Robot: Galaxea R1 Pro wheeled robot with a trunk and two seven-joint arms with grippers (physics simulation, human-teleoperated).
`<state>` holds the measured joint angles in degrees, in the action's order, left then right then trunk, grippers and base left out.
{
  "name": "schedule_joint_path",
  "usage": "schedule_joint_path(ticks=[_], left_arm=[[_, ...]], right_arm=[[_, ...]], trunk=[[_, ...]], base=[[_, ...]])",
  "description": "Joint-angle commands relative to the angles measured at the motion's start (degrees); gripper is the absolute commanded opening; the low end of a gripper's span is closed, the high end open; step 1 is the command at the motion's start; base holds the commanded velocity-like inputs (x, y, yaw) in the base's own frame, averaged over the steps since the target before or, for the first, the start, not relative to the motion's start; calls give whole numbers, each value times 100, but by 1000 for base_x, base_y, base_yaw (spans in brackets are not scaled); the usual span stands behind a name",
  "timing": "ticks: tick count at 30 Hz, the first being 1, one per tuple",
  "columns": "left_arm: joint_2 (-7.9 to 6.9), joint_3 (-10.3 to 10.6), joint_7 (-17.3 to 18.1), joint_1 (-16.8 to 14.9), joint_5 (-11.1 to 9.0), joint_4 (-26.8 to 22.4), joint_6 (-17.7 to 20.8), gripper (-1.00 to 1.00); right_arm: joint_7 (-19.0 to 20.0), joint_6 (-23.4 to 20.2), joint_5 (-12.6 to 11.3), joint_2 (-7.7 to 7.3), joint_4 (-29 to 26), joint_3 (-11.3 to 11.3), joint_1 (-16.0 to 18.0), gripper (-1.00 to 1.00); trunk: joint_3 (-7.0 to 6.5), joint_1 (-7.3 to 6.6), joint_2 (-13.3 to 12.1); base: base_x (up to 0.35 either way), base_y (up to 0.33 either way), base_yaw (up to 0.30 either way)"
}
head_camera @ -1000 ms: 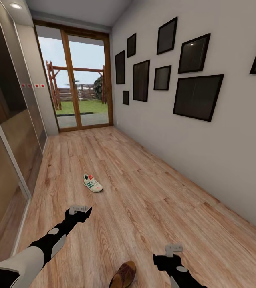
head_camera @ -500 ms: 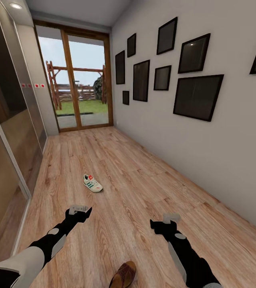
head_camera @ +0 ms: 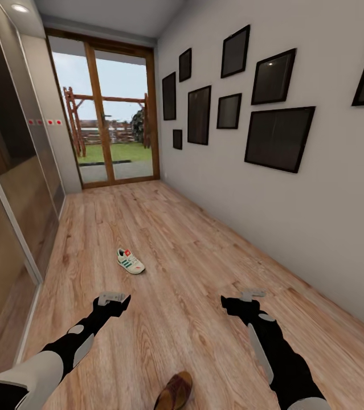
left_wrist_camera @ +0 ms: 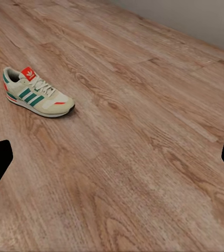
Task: Pick up the two gym shoes and the two sandals from the corridor floor and place them onto the hallstand (shoe rack) in the corridor, making sure they are on the rack and not on the floor. Arrange them so the two gym shoes are next to each other and the two sandals are next to each other.
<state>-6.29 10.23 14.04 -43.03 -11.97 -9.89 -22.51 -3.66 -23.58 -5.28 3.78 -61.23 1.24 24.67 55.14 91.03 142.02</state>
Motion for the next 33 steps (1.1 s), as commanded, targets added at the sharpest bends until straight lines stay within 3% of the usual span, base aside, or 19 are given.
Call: schedule_joint_path(ticks=[1,33], left_arm=[[-4,45,20,-4,-58,5,-16,100],[-4,42,21,-4,-60,5,-16,100]], right_arm=[[-39,-36,-54,-1,-69,9,3,100],[-39,-50,-61,0,-140,7,3,100]], trunk=[[2,-1,2],[-14,-1,2]], base=[[-66,-58,-196],[-55,-59,-25]])
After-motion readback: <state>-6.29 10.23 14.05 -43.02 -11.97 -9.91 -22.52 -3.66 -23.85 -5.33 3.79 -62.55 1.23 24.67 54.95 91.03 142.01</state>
